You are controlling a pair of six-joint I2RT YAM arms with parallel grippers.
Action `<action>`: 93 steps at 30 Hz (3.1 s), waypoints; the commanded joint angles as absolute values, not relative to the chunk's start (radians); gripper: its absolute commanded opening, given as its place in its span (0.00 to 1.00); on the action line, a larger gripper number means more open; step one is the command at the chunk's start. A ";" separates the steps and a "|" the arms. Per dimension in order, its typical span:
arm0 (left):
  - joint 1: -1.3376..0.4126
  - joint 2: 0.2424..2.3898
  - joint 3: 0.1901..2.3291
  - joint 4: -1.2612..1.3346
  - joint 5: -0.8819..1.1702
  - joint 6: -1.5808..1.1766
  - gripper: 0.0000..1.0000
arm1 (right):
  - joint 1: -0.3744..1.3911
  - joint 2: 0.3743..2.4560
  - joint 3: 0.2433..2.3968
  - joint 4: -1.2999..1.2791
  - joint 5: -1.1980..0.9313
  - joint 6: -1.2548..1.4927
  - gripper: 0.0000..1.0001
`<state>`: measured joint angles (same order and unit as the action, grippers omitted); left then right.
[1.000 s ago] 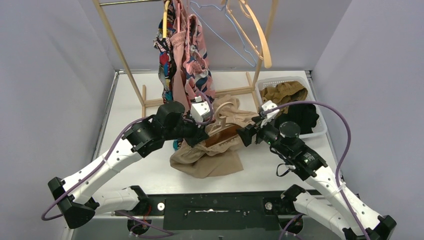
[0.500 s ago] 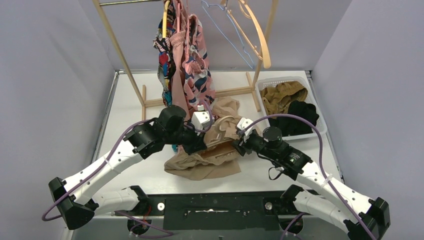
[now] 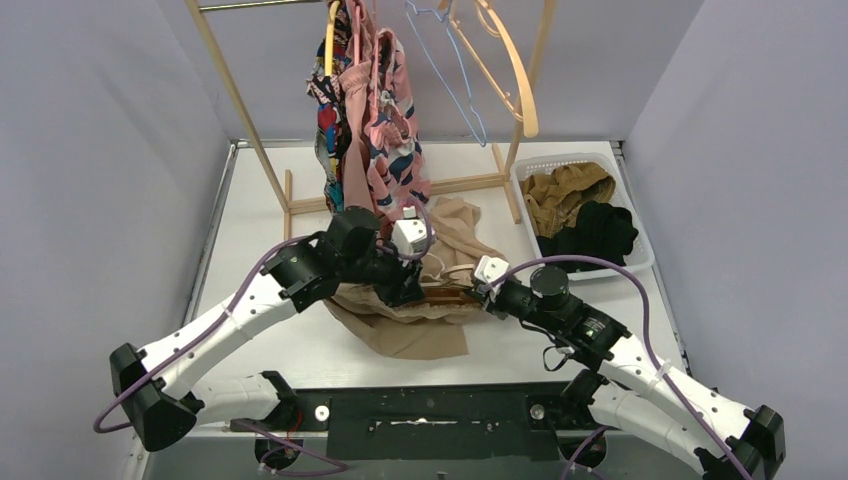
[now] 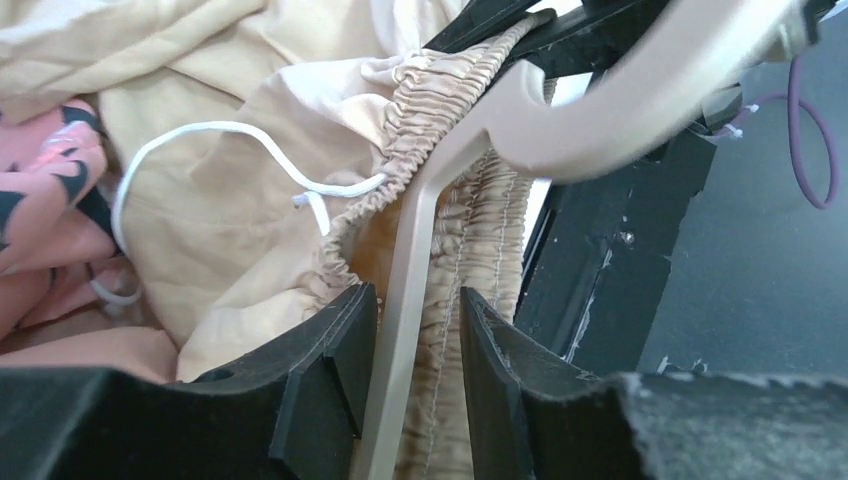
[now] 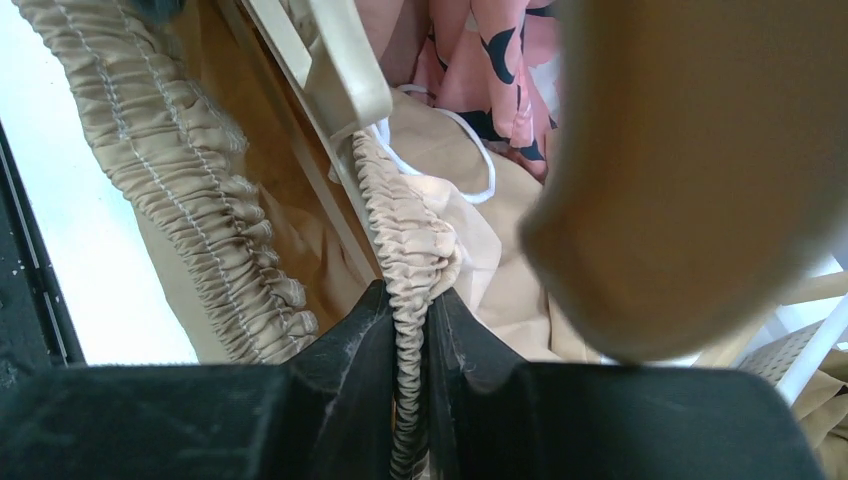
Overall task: Remove the shorts from the hanger
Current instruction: Move the shorts to the hanger.
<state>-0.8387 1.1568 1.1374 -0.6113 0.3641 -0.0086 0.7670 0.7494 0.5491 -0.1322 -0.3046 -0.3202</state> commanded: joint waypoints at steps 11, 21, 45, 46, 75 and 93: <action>-0.884 1.232 1.205 -0.599 0.314 -0.026 0.02 | 0.756 0.722 0.589 0.042 -0.253 -0.262 0.03; -0.882 1.045 1.113 -0.479 0.214 -0.044 0.00 | 0.730 0.646 0.594 0.063 0.025 -0.065 0.61; -0.882 0.891 1.075 -0.425 0.075 -0.068 0.00 | 0.456 0.781 0.719 -0.184 0.262 0.258 0.12; -0.882 0.883 1.072 -0.422 0.073 -0.070 0.00 | 0.424 0.788 0.717 -0.180 0.204 0.265 0.12; -0.882 0.966 1.053 -0.367 0.046 -0.100 0.00 | 0.325 0.582 0.676 -0.173 0.022 0.129 0.67; -0.882 0.955 1.075 -0.404 0.009 -0.108 0.00 | 0.325 0.520 0.727 -0.167 -0.118 0.267 0.88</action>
